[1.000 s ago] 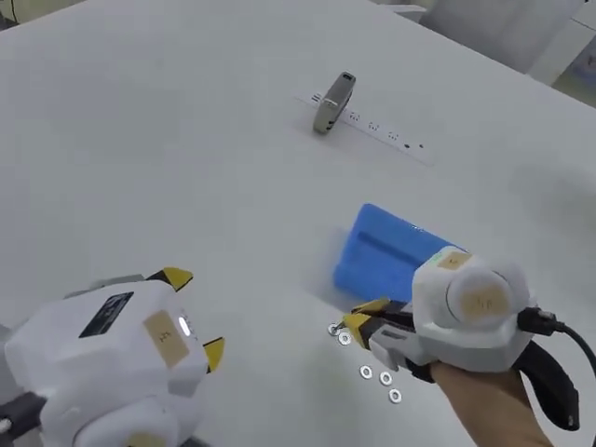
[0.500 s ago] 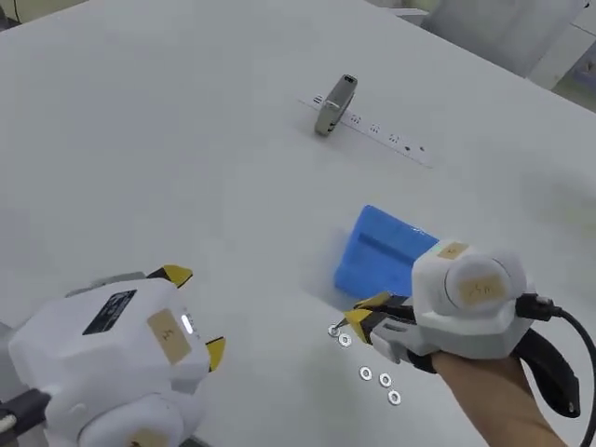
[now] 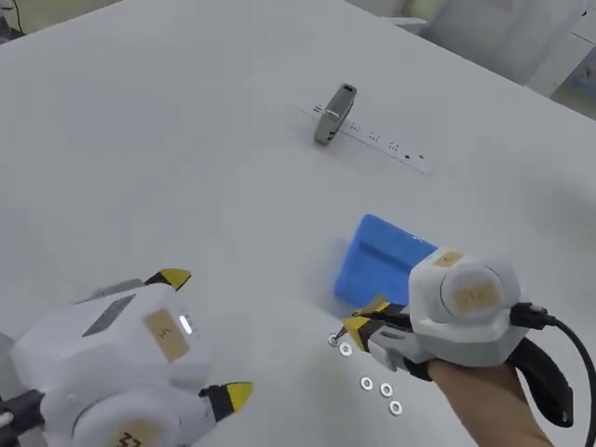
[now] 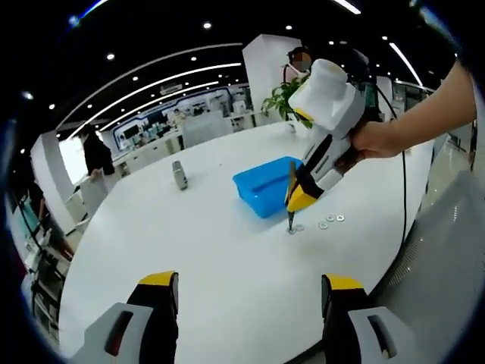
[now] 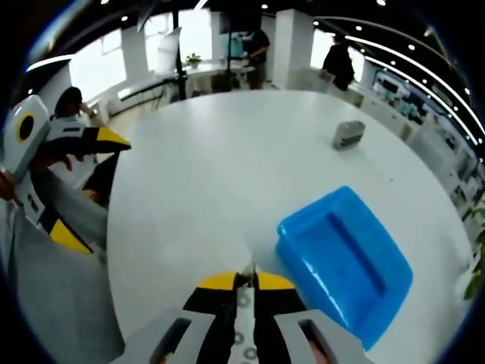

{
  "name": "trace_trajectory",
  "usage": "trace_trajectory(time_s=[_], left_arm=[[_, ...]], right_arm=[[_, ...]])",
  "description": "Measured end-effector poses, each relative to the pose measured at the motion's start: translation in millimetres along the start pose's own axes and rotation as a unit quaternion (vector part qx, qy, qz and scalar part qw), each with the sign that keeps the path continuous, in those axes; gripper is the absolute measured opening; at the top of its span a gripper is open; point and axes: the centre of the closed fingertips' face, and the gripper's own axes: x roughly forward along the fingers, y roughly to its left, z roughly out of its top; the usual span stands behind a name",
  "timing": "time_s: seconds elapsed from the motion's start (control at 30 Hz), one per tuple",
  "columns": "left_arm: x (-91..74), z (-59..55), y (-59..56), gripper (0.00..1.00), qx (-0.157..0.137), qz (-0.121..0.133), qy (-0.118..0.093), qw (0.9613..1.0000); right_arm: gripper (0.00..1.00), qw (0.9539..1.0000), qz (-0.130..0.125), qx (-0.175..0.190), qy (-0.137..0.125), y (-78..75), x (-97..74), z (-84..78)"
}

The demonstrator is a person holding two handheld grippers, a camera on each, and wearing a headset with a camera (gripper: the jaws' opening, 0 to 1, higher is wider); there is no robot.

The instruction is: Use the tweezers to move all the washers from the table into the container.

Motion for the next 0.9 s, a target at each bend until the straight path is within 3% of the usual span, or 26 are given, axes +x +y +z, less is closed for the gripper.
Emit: trace_trajectory(time_s=[0.07, 0.13, 0.2, 0.37, 0.47, 0.57, 0.67, 0.77, 0.9], left_arm=[[0.9, 6.5, -1.7, 0.88, -0.012, -0.003, -0.020, 0.9997], [1.4, 7.5, -2.3, 0.93, -0.020, -0.006, -0.023, 0.9995], [2.2, 14.9, -6.4, 0.99, -0.033, -0.017, -0.047, 0.9982], [-1.1, 26.8, -14.2, 0.99, -0.026, -0.036, -0.086, 0.9953], [-2.6, 38.6, -23.6, 0.99, -0.040, -0.066, -0.122, 0.9896], [-2.3, 37.3, -27.0, 0.99, -0.034, -0.074, -0.117, 0.9898], [1.6, 29.2, -33.6, 0.99, -0.018, -0.084, -0.093, 0.9919], [3.6, 22.3, -35.5, 0.99, 0.003, -0.079, -0.072, 0.9943], [4.1, 17.0, -35.6, 0.99, 0.004, -0.077, -0.052, 0.9957]], right_arm=[[0.03, 1.0000, -0.004, 0.006, -0.006, 1.0, -0.9, 0.0], [0.03, 0.9999, -0.008, 0.011, -0.008, 1.1, -1.6, -0.5], [0.03, 0.9998, -0.009, 0.013, -0.009, 1.8, -1.9, -0.5], [0.02, 0.9997, -0.011, 0.015, -0.016, 4.2, -8.6, 4.4], [0.02, 0.9993, -0.016, 0.014, -0.029, 1.1, -18.7, 14.4], [0.02, 0.9988, -0.020, 0.012, -0.043, -2.9, -28.7, 25.6], [0.02, 0.9979, -0.030, 0.006, -0.057, -9.7, -38.7, 37.9], [0.02, 0.9960, -0.044, 0.012, -0.076, -20.8, -47.2, 49.8], [0.03, 0.9917, -0.077, 0.022, -0.101, -42.7, -51.8, 60.7]])
